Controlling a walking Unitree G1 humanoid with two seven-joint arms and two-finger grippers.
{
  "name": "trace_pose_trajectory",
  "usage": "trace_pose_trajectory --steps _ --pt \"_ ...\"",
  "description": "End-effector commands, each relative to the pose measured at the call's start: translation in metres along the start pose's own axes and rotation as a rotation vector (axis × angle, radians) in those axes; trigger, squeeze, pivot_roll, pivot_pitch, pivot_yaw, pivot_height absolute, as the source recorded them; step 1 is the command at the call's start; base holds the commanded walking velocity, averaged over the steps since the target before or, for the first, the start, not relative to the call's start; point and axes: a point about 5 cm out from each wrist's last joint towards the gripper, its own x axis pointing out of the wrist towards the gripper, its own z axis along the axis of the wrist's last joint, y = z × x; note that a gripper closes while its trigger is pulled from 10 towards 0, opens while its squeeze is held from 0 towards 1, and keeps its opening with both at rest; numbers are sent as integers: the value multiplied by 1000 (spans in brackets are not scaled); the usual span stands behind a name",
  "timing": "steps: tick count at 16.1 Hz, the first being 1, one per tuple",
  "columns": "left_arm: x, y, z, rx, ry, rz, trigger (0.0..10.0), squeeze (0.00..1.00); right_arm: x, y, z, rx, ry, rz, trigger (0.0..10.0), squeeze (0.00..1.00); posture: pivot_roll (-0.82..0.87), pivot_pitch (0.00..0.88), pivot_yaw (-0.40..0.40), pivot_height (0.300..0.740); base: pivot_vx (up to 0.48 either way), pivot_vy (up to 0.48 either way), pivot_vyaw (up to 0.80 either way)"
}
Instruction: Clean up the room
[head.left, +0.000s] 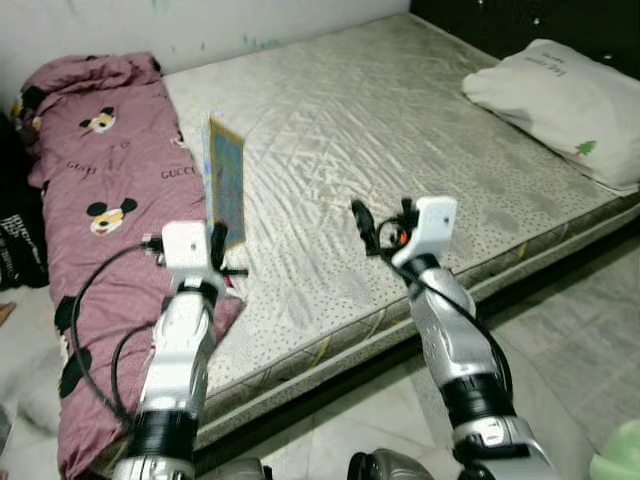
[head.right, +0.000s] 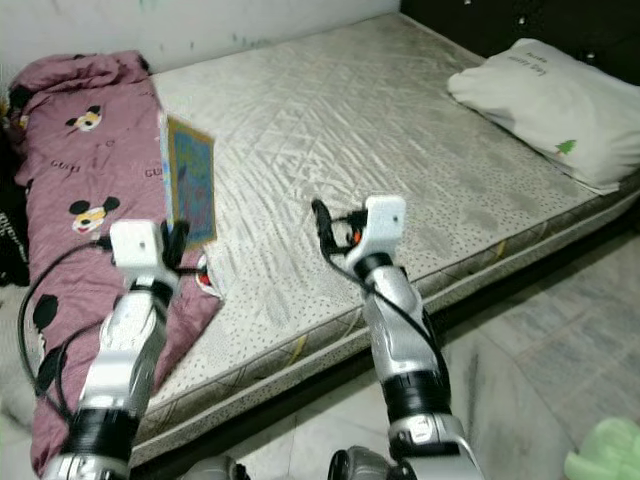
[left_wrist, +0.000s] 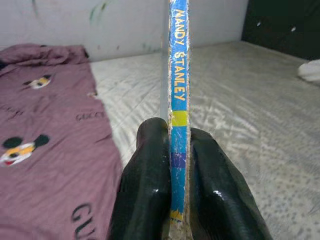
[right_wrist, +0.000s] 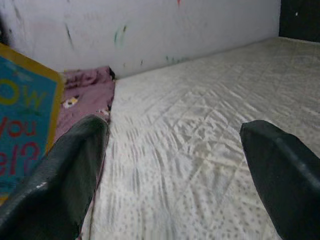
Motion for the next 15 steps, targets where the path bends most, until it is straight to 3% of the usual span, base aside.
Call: trace_pose_trajectory --steps 1,2,4,7,15 --pt "1 2 15 18 -68 6 10000 0 1 4 2 -7 1 17 10000 0 -86 0 19 740 0 0 0" --pt "-3 4 12 7 -61 30 10000 0 2 -3 -5 -56 64 -65 10000 0 -81 0 11 740 0 0 0" --pt "-5 2 12 4 -59 21 10000 0 2 -2 -2 -29 40 -37 10000 0 -78 0 7 740 0 0 0" --pt "-6 -3 14 -2 -57 -7 10000 0 2 2 3 -71 16 -14 10000 0 -88 0 13 740 0 0 679" --pt "-4 -15 16 -5 -48 -65 10000 0 -3 7 0 -65 25 -15 10000 0 -95 0 25 740 0 0 795"
